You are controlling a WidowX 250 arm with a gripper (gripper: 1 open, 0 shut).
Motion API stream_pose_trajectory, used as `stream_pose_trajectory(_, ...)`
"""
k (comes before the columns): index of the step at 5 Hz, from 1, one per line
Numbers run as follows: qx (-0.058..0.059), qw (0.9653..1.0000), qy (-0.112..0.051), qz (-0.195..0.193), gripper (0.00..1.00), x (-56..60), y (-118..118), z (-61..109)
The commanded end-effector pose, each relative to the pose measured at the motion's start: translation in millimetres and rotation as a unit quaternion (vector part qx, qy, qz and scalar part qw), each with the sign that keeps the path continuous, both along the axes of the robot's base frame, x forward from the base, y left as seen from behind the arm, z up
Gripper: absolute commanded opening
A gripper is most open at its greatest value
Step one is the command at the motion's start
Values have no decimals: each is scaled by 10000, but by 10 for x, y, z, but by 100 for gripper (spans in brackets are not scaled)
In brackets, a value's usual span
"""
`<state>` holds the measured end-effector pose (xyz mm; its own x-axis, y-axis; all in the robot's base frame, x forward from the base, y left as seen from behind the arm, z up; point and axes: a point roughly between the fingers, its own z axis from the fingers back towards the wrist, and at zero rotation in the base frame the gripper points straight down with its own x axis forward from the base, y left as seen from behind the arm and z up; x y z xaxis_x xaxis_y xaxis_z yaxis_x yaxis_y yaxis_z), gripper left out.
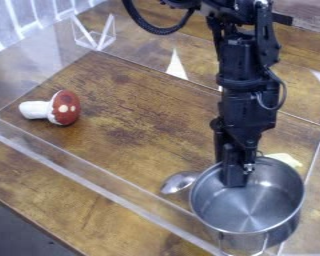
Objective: Move the green spoon to the right
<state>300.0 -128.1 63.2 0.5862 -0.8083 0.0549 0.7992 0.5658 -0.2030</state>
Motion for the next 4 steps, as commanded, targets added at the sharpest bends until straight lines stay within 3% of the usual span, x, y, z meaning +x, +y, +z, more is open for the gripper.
stream_pose_trajectory(1, -74, 9988, -494, 1, 0, 112, -50, 409)
stream_pose_trajectory(2, 58, 9979, -637, 20, 0, 265, -100, 598)
stream_pose_trajectory(4, 54, 9969, -747, 241, 0, 187, -136, 753)
